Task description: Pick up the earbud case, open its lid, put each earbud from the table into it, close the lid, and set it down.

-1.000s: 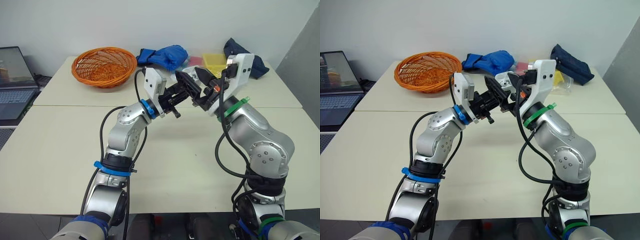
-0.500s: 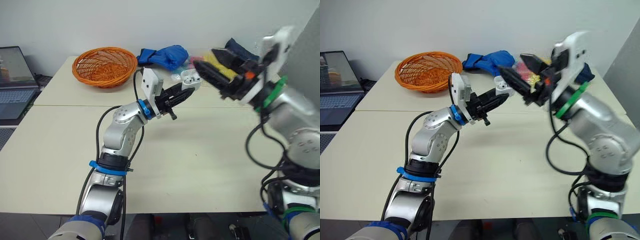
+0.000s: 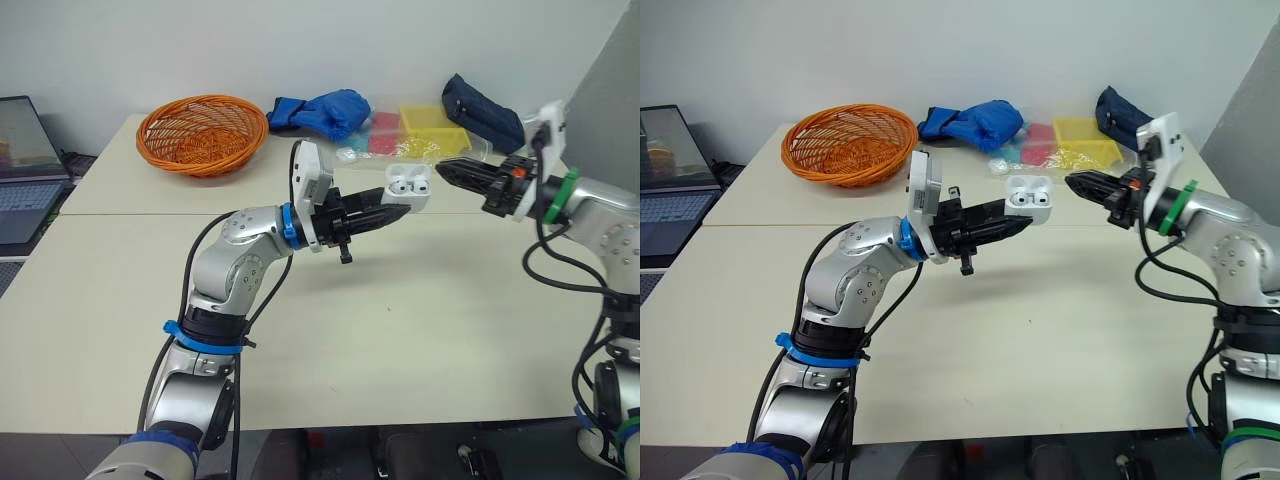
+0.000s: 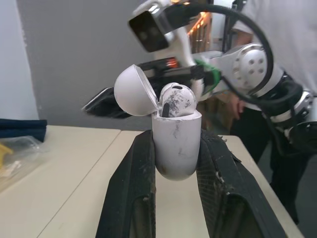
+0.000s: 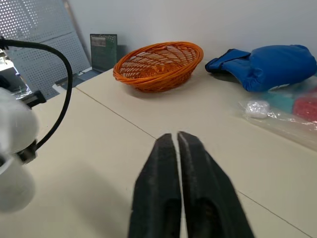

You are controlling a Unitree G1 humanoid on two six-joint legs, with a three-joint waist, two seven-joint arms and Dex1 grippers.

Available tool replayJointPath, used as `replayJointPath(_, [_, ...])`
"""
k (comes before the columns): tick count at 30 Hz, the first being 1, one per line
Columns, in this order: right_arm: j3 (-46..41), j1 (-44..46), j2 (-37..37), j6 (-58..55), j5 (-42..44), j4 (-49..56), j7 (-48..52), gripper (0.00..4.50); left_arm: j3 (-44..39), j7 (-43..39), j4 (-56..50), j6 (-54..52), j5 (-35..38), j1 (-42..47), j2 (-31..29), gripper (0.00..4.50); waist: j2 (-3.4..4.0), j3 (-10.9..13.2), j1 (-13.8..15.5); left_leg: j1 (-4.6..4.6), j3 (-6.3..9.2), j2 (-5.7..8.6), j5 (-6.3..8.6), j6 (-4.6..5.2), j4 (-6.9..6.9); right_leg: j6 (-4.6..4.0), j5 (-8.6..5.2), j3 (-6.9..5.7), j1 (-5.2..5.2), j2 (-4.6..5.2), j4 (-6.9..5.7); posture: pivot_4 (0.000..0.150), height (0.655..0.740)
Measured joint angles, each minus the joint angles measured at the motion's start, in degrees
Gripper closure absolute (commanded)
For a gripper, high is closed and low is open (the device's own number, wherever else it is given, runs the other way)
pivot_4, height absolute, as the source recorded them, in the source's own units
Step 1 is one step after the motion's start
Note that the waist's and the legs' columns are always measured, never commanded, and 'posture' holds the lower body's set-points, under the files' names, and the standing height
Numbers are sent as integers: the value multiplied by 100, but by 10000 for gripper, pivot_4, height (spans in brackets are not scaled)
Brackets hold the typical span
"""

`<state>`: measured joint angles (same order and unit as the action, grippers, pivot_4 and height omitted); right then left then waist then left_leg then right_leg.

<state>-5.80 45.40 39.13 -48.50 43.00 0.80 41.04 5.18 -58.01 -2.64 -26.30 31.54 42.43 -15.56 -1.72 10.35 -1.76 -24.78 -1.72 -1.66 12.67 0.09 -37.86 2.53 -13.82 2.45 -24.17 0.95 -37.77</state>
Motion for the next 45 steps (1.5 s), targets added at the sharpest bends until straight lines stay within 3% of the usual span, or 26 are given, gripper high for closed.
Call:
replayJointPath(18, [14,135,-82,-738,358,747,374,44545,130,104,-6,-59,-63,-174,-53,37595,0,0,10,-2,0,2,0,0,-2,-3,2,0,1,6,1,1500,7400])
replayJointPath(30, [-25,-57,92,-560,153,1273,308,44545,163,110,205,37,-141,-126,20,37595,0,0,11,-2,0,3,0,0,-2,0,0,-1,1,6,1,1500,7400])
replayJointPath(38, [7,-343,-20,-188,-299,1857,-236,44545,152,269,270,178,-261,-120,112,37595,0,0,12,-1,-1,3,0,0,-4,-1,1,1,1,6,-2,1500,7400])
replayJointPath(45, [-173,-156,-508,-534,-317,1982,-1249,44545,124,515,361,699,-532,-119,263,37595,0,0,12,-1,0,2,0,0,-5,-4,3,0,1,6,-5,1500,7400])
